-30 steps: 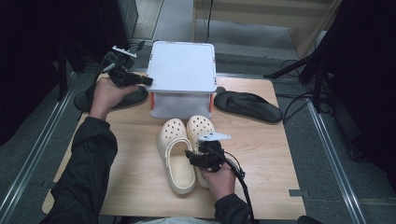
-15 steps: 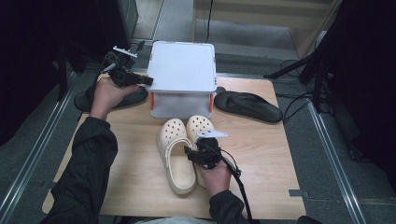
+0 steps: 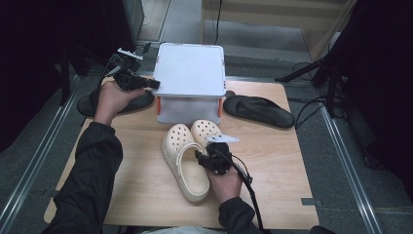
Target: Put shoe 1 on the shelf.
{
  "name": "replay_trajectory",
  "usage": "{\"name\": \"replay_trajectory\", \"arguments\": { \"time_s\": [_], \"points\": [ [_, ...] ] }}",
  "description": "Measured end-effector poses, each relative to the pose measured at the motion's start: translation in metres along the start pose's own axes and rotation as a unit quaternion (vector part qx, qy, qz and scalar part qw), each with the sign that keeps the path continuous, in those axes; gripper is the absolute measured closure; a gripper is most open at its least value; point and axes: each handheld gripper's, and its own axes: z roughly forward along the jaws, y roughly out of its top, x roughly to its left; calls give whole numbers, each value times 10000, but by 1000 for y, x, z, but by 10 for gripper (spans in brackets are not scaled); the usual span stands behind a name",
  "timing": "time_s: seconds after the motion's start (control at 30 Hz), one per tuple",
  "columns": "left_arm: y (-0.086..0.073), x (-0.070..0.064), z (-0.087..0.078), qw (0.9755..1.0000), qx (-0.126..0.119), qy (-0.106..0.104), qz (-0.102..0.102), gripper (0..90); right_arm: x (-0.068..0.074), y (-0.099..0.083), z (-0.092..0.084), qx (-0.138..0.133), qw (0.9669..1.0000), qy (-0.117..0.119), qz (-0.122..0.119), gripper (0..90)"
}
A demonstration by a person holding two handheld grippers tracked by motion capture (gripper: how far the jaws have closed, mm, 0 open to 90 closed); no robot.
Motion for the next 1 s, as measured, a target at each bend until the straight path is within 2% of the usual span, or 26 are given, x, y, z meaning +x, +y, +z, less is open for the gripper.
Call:
{"name": "replay_trajectory", "arguments": {
  "time_s": [0.17, 0.37, 0.57, 0.67, 1.0],
  "points": [
    [0, -1, 0, 10000, -3, 14, 0, 900, -3, 1, -2, -13, 10000, -34, 24, 654],
    [0, -1, 0, 10000, 4, 17, 8, 900, -4, 7, -6, -14, 10000, 88, 23, 657],
    [0, 0, 0, 10000, 12, 11, -8, 899, 0, 20, -8, -86, 9997, 165, -145, 658],
    [0, 0, 0, 10000, 14, 0, 5, 899, 1, 30, -4, -68, 9996, 154, -205, 658],
    [0, 1, 0, 10000, -12, -38, -31, 899, -6, 61, 18, -144, 9998, 88, -135, 658]
  ]
}}
